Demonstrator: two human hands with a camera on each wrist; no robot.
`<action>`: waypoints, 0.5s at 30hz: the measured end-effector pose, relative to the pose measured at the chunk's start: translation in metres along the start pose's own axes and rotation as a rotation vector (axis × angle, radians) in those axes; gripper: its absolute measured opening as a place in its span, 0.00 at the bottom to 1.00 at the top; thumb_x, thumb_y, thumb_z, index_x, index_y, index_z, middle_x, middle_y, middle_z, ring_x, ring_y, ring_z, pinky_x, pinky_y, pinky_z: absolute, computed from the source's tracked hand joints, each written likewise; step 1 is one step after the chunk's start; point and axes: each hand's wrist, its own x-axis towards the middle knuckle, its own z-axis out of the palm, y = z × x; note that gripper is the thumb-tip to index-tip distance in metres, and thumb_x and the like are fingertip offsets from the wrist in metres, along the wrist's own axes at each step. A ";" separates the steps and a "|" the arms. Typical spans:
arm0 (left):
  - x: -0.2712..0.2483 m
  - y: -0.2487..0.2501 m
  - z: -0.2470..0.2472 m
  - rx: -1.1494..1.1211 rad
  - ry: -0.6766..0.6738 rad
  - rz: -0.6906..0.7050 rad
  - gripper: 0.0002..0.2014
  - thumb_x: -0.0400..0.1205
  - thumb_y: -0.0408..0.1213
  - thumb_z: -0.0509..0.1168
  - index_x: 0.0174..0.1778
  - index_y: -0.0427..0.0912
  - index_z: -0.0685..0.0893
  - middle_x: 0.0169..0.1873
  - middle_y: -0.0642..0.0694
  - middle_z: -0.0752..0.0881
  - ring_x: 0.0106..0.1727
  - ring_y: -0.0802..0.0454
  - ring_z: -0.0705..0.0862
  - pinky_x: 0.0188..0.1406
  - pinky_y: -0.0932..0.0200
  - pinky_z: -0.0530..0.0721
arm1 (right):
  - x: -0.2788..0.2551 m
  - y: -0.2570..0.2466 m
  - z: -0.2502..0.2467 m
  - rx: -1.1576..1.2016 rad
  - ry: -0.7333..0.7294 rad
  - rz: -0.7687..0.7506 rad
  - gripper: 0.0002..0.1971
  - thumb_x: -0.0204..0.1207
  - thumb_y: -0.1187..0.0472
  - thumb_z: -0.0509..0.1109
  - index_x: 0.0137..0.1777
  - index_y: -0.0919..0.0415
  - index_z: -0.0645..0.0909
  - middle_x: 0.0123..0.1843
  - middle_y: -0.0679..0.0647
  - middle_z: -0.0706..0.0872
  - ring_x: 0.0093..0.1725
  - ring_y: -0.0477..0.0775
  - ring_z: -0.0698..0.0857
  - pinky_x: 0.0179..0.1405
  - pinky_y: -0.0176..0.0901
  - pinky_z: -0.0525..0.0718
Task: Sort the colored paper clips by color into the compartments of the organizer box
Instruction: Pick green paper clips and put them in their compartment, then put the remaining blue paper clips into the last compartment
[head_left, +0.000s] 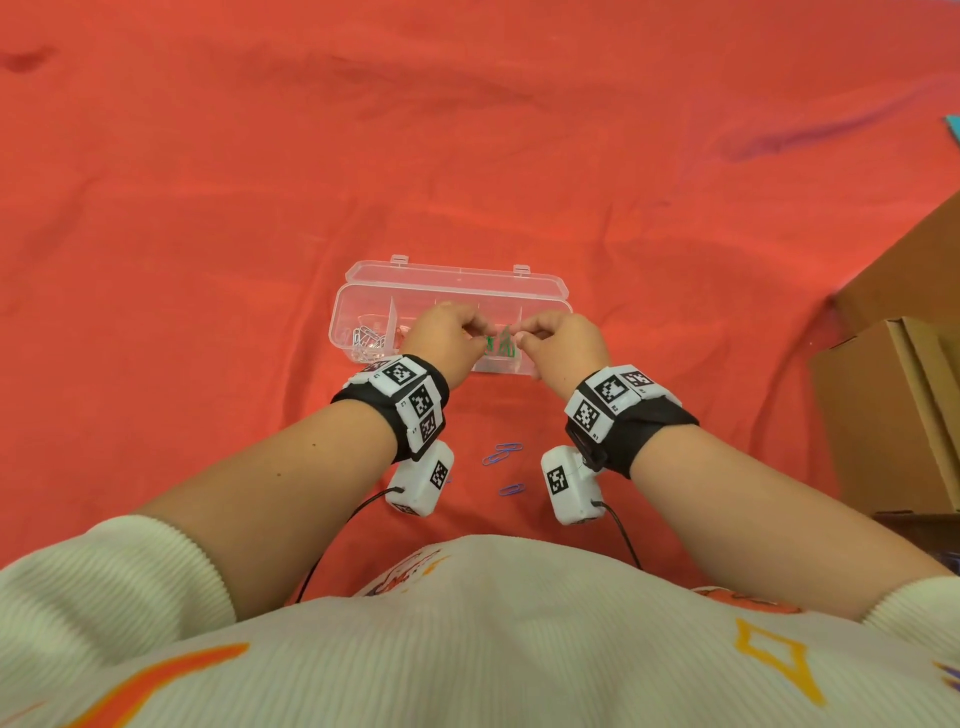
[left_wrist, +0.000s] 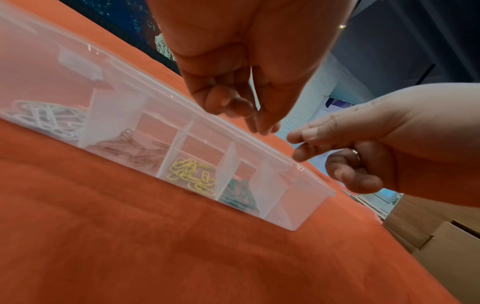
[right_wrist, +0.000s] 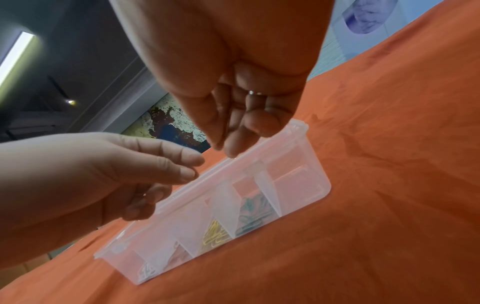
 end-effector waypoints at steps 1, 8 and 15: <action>-0.002 -0.003 0.000 0.005 0.003 0.006 0.10 0.74 0.31 0.66 0.48 0.43 0.88 0.44 0.49 0.79 0.43 0.52 0.76 0.44 0.61 0.71 | -0.002 0.000 -0.001 0.001 0.003 -0.020 0.07 0.75 0.59 0.68 0.47 0.55 0.88 0.36 0.50 0.85 0.27 0.46 0.78 0.39 0.42 0.81; -0.024 -0.040 -0.011 0.084 -0.091 0.098 0.09 0.72 0.29 0.68 0.45 0.45 0.88 0.41 0.51 0.78 0.32 0.66 0.72 0.42 0.65 0.69 | -0.017 0.015 0.002 -0.065 -0.149 -0.063 0.06 0.74 0.59 0.69 0.47 0.53 0.87 0.34 0.48 0.81 0.25 0.41 0.76 0.39 0.42 0.80; -0.053 -0.090 -0.028 0.232 -0.210 -0.037 0.08 0.68 0.34 0.75 0.41 0.47 0.86 0.36 0.54 0.75 0.33 0.61 0.74 0.42 0.64 0.71 | -0.036 0.039 0.017 -0.219 -0.473 0.036 0.11 0.70 0.65 0.75 0.52 0.59 0.85 0.36 0.51 0.83 0.18 0.36 0.77 0.24 0.26 0.74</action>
